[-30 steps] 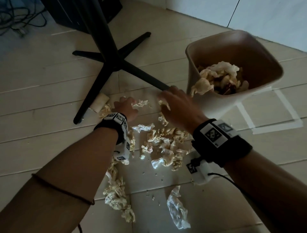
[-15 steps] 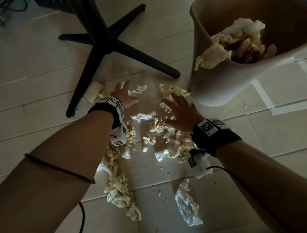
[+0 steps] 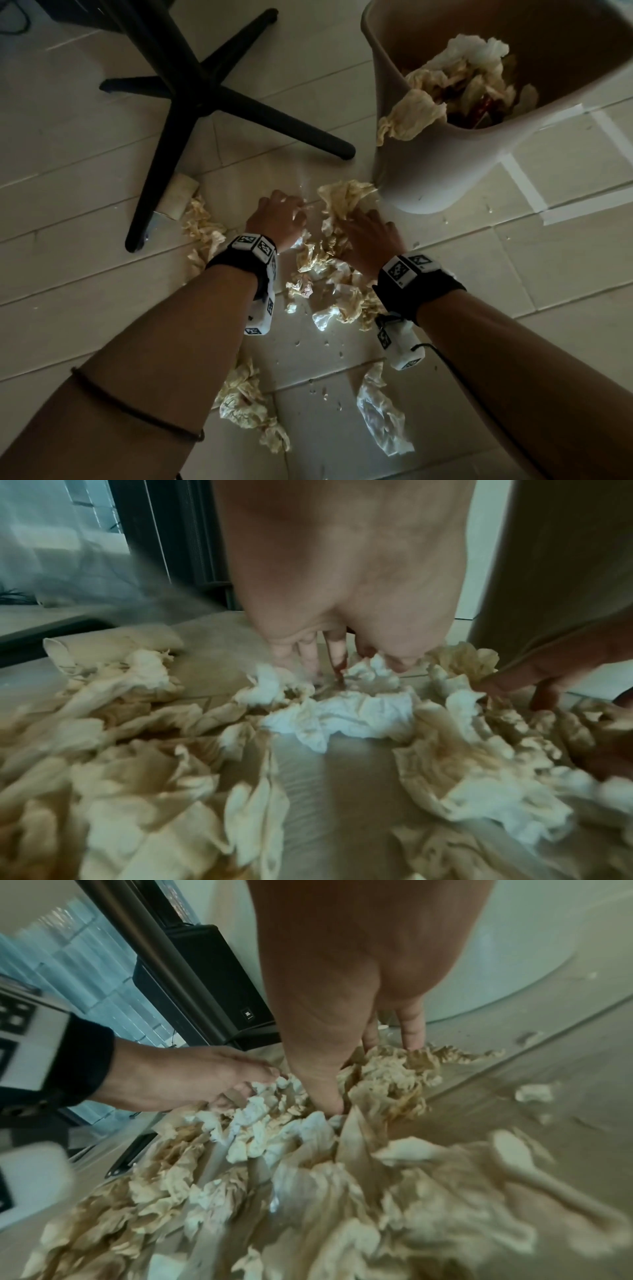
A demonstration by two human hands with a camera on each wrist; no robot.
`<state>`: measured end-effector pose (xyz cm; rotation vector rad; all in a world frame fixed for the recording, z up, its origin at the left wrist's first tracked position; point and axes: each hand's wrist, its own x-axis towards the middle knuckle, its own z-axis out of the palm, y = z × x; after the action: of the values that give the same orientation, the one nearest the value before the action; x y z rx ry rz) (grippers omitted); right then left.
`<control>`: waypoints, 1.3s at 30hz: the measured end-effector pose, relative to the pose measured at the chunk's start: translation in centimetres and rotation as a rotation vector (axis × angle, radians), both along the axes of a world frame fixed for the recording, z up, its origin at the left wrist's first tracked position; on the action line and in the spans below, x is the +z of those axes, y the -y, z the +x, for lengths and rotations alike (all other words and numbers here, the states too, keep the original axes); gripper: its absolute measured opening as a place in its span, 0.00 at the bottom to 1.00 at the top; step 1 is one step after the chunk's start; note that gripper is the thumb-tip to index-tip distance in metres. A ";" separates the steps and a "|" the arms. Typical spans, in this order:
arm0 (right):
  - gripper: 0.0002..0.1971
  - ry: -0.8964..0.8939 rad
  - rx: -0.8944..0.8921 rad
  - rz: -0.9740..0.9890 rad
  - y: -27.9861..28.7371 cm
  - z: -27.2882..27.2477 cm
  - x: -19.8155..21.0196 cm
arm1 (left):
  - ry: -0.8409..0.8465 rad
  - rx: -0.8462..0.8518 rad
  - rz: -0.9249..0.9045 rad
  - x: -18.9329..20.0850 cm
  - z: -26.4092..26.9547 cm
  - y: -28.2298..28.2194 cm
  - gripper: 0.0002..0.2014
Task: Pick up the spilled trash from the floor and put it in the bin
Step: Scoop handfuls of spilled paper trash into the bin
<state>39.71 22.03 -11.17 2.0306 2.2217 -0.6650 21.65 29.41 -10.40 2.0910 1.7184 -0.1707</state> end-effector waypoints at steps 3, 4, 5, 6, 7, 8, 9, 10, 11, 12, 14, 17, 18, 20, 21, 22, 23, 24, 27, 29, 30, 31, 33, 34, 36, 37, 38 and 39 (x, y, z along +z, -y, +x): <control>0.19 -0.025 -0.033 0.028 0.9 0.2 0.4 | -0.060 -0.038 -0.075 0.8 0.5 1.5 0.24; 0.18 -0.031 -0.041 0.030 1.2 0.3 0.5 | -0.062 -0.063 -0.114 1.1 0.7 1.9 0.28; 0.17 -0.031 -0.043 0.040 1.5 0.4 0.7 | -0.063 -0.092 -0.156 1.3 1.0 2.4 0.32; 0.17 -0.025 -0.039 0.057 1.8 0.5 0.9 | -0.069 -0.127 -0.193 1.4 1.2 2.9 0.37; 0.18 -0.016 -0.028 0.070 2.0 0.7 1.0 | -0.081 -0.167 -0.215 1.5 1.4 3.4 0.41; 0.19 -0.009 -0.008 0.071 2.2 0.8 1.1 | -0.095 -0.208 -0.221 1.4 1.6 3.9 0.45; 0.20 -0.010 0.012 0.056 2.3 0.9 1.1 | -0.105 -0.237 -0.216 1.3 1.9 4.2 0.46; 0.21 -0.019 0.026 0.030 2.4 1.0 1.2 | -0.110 -0.251 -0.207 1.2 2.2 4.6 0.45; 0.21 -0.029 0.038 0.003 2.4 1.1 1.2 | -0.109 -0.253 -0.202 1.0 2.5 4.9 0.43; 0.23 -0.040 0.050 -0.012 2.4 1.3 1.3 | -0.106 -0.255 -0.202 1.0 2.7 5.1 0.38; 0.26 -0.086 0.058 -0.014 2.4 1.5 1.4 | -0.065 -0.240 -0.189 1.0 3.2 5.7 0.19; 0.37 -0.208 0.018 -0.097 2.7 1.7 1.8 | 0.016 -0.182 -0.146 1.3 3.2 6.9 0.07; 0.44 -0.235 0.014 -0.148 2.8 1.7 1.9 | 0.044 -0.158 -0.141 1.3 3.2 7.3 0.07; 0.53 -0.221 0.037 -0.228 3.3 1.4 2.2 | 0.090 -0.136 -0.113 1.1 3.2 8.3 0.15; 0.54 -0.188 0.058 -0.253 3.6 1.2 2.2 | 0.118 -0.124 -0.102 0.9 3.3 8.7 0.19; 0.55 -0.142 0.075 -0.267 3.9 1.0 2.2 | 0.147 -0.103 -0.098 0.9 3.4 9.1 0.20; 0.55 -0.094 0.078 -0.274 4.3 0.8 2.1 | 0.181 -0.079 -0.098 0.8 3.5 9.4 0.22; 0.54 -0.052 0.068 -0.265 4.7 0.7 2.1 | 0.211 -0.055 -0.106 0.8 3.6 9.6 0.22; 0.49 0.029 0.058 -0.135 5.9 0.3 1.9 | 0.304 -0.021 -0.163 0.6 4.1 10.6 0.25; 0.50 -0.005 0.066 -0.086 6.8 0.3 1.5 | 0.356 0.023 -0.208 0.5 4.5 11.4 0.23; 0.49 -0.047 0.058 -0.091 7.3 0.3 1.3 | 0.360 0.051 -0.232 0.6 4.8 11.7 0.21; 0.48 -0.084 0.043 -0.112 7.9 0.3 1.1 | 0.351 0.080 -0.254 0.5 5.0 12.0 0.18; 0.47 -0.108 0.021 -0.148 9.1 0.1 0.8 | 0.338 0.132 -0.271 0.5 5.1 12.5 0.10; 0.45 -0.108 0.015 -0.149 9.8 -0.1 0.7 | 0.334 0.143 -0.262 0.5 5.2 12.7 0.08; 0.36 -0.092 0.004 -0.096 10.9 -0.4 0.3 | 0.318 0.123 -0.235 0.2 5.1 12.8 0.07; 0.30 -0.091 -0.004 -0.061 11.3 -0.5 0.0 | 0.310 0.099 -0.230 0.1 5.0 12.8 0.09; 0.26 -0.106 -0.023 -0.035 11.5 -0.6 -0.2 | 0.300 0.067 -0.235 0.3 5.0 12.9 0.13; 0.22 -0.131 -0.051 -0.024 11.6 -0.5 -0.5 | 0.270 0.029 -0.233 0.3 4.9 13.0 0.15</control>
<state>39.20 10.43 -11.72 2.0964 2.2244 -0.8486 26.58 16.37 -10.06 1.8269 1.4917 -0.0714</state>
